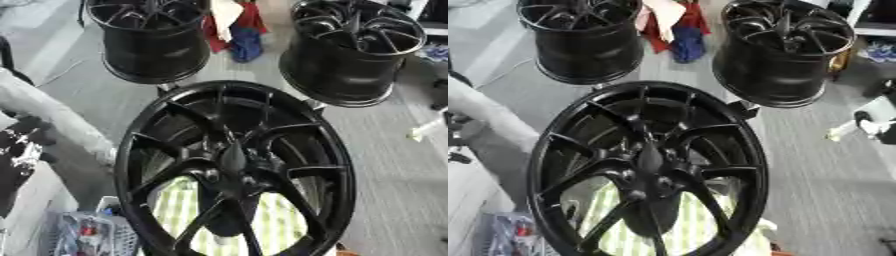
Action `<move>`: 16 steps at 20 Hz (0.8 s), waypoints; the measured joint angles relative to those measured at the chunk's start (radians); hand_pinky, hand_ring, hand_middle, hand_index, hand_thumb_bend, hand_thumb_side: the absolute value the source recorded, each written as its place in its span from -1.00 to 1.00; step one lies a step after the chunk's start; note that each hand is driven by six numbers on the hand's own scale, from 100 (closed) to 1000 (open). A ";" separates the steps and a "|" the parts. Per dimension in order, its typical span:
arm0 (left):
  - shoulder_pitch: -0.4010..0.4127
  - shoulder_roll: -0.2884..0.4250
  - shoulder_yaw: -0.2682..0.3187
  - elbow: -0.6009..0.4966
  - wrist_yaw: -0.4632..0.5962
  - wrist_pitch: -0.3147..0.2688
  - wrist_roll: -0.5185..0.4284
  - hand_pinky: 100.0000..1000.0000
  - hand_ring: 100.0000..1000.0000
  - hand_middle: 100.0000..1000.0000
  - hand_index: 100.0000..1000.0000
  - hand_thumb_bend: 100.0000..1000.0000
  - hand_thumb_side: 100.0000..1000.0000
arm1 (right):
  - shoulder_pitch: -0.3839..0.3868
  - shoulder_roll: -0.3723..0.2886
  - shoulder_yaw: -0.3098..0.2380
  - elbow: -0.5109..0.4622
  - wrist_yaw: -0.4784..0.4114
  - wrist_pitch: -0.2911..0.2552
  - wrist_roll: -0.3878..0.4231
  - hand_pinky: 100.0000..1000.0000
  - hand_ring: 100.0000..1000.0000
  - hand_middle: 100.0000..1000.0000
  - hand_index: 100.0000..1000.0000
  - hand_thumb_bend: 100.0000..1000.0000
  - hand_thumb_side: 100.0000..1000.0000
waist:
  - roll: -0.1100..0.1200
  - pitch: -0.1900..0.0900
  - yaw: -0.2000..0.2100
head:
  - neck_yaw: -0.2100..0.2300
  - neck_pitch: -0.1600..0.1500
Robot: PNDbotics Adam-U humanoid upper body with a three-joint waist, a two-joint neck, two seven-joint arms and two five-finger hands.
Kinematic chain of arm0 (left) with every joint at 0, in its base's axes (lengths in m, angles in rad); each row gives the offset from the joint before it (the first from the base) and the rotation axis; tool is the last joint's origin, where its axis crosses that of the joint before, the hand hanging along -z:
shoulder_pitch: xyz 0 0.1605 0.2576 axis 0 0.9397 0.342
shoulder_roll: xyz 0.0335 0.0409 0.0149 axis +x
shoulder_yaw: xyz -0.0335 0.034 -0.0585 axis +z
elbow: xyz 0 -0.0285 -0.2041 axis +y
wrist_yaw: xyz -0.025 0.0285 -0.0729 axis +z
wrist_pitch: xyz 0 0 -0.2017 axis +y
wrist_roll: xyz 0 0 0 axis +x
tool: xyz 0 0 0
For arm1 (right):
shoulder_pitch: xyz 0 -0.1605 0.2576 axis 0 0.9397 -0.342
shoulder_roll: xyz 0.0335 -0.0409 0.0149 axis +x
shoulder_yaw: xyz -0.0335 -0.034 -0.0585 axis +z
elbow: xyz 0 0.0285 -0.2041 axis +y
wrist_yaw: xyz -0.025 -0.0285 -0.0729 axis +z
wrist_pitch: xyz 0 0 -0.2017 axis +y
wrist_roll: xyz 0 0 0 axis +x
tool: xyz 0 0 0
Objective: Pull the pin out of the wheel hub.
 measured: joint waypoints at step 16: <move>0.012 -0.010 0.013 0.034 -0.023 -0.007 0.010 -0.08 0.28 0.41 0.60 -0.78 -0.28 | 0.094 0.259 -0.148 0.032 -0.050 0.060 -0.450 0.53 0.58 0.62 0.77 -1.00 -0.53 | 0.009 0.001 -0.009 | 0.008 0.001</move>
